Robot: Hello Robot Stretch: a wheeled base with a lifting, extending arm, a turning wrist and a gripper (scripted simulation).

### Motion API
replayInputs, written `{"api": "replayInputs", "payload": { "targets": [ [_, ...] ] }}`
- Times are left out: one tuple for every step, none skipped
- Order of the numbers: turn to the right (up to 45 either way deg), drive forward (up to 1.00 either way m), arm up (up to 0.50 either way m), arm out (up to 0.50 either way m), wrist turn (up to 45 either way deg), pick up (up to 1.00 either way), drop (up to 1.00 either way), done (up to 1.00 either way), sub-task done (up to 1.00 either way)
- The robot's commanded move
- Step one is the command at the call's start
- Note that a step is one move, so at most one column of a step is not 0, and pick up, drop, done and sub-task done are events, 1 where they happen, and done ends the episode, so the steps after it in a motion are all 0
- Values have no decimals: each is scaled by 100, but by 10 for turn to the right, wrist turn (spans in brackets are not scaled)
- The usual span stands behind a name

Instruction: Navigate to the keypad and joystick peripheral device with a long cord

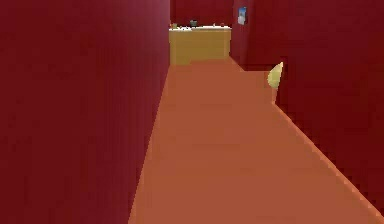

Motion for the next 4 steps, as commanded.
{"api": "replayInputs", "payload": {
  "targets": [
    [0,100,0,0,0,0,0,0,0],
    [0,100,0,0,0,0,0,0,0],
    [0,100,0,0,0,0,0,0,0],
    [0,100,0,0,0,0,0,0,0]
  ]
}}
